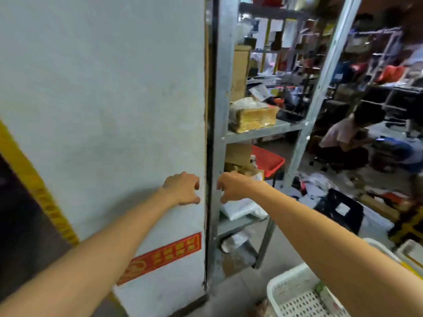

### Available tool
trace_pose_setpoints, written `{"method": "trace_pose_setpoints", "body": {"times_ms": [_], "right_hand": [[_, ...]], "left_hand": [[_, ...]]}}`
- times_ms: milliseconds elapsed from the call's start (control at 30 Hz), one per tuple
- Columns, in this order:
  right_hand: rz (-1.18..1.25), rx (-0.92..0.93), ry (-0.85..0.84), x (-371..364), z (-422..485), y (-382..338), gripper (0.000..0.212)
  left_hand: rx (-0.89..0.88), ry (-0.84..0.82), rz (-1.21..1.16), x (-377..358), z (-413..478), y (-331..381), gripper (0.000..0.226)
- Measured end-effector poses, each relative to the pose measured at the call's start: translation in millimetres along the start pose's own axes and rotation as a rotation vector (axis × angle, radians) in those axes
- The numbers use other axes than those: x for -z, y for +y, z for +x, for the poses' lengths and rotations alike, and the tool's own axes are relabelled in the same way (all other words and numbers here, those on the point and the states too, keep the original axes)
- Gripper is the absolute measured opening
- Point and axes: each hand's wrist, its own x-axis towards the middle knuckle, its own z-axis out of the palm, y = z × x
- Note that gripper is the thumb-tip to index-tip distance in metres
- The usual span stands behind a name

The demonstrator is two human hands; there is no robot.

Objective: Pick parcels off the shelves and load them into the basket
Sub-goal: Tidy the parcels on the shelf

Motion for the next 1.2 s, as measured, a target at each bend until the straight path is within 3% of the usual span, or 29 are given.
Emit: {"method": "trace_pose_setpoints", "body": {"times_ms": [233, 400, 533, 733, 933, 1067, 1200], "right_hand": [[-0.014, 0.39, 0.004, 9, 11, -214, 0.049], [-0.14, 0.701, -0.059, 8, -14, -336, 0.044], [-0.153, 0.904, -0.042, 17, -31, -424, 0.057], [-0.213, 1.245, -0.025, 54, -85, -542, 0.063], [-0.12, 1.63, 0.113, 130, -183, -622, 0.04], [-0.057, 1.822, 0.178, 145, -240, -653, 0.06], [0.032, 1.962, 0.146, 148, -287, -672, 0.06]], "left_hand": [[0.41, 0.07, -0.027, 47, -168, -153, 0.038], [0.682, 0.115, -0.07, 78, -290, -214, 0.032], [0.907, 0.179, -0.087, 102, -379, -240, 0.034], [1.193, 0.181, 0.091, 164, -494, -235, 0.039], [1.478, 0.377, 0.303, 248, -587, -181, 0.035], [1.619, 0.389, 0.386, 277, -628, -136, 0.03], [1.778, 0.429, 0.41, 290, -662, -98, 0.033]]}}
